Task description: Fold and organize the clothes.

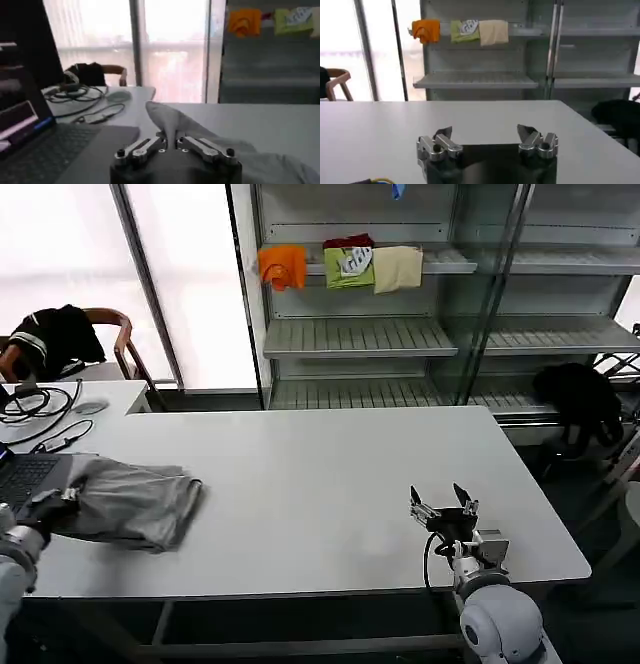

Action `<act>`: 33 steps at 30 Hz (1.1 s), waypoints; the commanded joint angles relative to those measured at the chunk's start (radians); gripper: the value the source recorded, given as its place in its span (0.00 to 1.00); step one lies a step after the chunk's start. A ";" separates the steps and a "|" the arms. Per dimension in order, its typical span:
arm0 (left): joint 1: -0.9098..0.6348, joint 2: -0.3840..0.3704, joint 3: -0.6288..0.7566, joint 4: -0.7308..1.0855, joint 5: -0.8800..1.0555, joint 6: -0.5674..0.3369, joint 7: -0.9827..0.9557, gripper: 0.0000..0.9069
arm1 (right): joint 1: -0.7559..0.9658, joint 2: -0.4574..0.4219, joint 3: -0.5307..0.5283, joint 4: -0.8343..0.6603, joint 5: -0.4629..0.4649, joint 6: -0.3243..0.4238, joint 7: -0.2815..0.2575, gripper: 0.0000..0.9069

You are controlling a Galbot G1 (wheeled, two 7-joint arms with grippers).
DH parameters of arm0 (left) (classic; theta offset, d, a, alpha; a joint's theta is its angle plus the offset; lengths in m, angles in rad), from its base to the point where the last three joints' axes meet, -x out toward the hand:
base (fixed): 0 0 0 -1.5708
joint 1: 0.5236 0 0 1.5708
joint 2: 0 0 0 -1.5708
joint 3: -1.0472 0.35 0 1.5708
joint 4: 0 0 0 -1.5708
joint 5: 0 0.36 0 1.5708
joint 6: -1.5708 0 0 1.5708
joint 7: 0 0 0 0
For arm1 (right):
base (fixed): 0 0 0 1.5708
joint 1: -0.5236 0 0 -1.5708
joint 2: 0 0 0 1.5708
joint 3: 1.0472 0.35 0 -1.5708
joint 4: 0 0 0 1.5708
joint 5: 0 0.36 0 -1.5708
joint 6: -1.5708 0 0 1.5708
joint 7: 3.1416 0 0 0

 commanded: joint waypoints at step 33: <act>-0.349 -0.188 0.923 -0.307 0.081 0.123 -0.238 0.00 | -0.063 0.069 0.116 -0.006 -0.083 -0.048 0.003 1.00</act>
